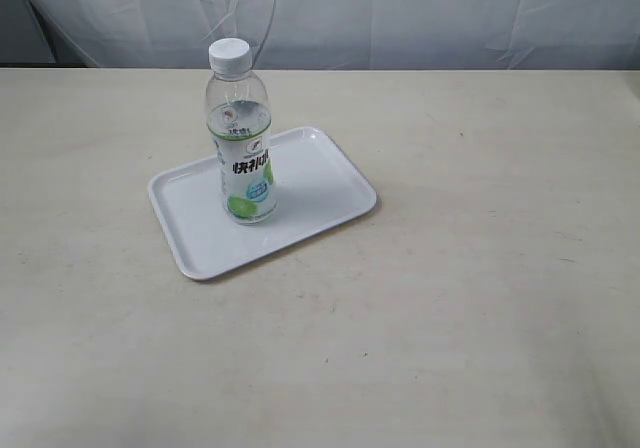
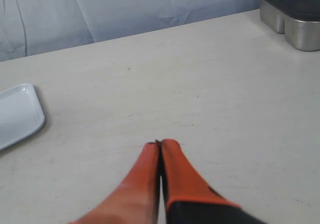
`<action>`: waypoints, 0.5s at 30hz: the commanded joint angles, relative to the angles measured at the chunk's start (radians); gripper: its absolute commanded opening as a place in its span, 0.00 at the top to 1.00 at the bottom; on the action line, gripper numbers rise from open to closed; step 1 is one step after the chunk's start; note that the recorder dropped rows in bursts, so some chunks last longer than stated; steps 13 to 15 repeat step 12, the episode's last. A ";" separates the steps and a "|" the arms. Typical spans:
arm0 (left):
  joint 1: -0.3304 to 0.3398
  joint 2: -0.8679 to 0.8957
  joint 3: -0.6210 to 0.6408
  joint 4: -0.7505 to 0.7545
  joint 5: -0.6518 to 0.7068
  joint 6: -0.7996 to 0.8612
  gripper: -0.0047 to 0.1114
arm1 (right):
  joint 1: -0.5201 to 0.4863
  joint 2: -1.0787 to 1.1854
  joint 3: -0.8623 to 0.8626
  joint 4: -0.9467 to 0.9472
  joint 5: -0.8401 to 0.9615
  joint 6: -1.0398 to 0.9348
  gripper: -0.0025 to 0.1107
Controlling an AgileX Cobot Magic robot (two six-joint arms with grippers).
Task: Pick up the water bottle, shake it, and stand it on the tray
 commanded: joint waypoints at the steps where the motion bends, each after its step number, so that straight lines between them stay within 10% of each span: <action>1: 0.000 -0.005 0.002 0.005 -0.005 -0.004 0.96 | -0.005 -0.006 0.005 0.007 -0.009 -0.004 0.95; 15: 0.000 -0.005 0.002 0.005 -0.005 -0.004 0.96 | -0.005 -0.006 0.005 0.016 -0.009 -0.004 0.95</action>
